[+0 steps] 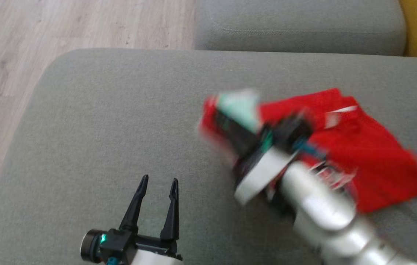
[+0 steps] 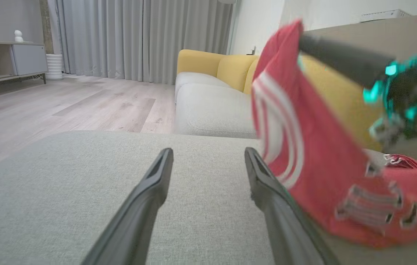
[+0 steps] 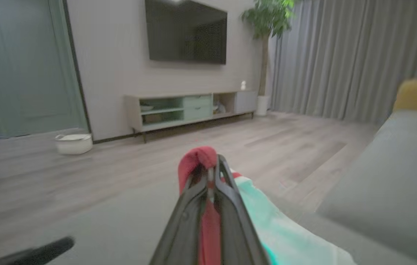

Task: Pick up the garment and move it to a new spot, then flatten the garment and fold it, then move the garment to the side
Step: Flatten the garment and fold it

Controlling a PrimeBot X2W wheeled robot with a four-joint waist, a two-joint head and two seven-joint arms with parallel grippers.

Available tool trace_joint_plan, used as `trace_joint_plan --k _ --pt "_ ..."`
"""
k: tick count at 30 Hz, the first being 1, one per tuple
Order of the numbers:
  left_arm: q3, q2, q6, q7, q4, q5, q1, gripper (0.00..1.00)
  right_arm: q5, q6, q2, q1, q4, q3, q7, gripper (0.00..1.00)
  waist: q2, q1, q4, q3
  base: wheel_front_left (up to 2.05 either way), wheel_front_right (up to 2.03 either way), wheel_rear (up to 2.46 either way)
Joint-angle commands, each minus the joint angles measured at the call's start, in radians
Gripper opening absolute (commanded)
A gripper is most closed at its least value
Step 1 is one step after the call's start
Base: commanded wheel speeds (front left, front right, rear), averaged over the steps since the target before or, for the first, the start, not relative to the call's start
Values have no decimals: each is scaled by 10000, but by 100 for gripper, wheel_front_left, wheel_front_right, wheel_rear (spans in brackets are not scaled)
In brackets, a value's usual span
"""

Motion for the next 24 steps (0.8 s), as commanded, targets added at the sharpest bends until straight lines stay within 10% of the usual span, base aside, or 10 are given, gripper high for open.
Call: trace_joint_plan --k 1,8,24 --pt "222 -14 34 -80 -266 -51 -217 100 232 65 192 -11 -135 229 -38 100 0 1 94 71 0 0 0" --pt "328 -14 63 -80 -155 -34 -301 100 1013 65 379 577 131 1452 -38 100 0 1 177 61 0 0 0" --pt "-464 300 -299 77 3650 2231 -2578 100 -752 65 -2056 3533 -1160 -2941 -38 100 0 1 -1344 -74 0 0 0"
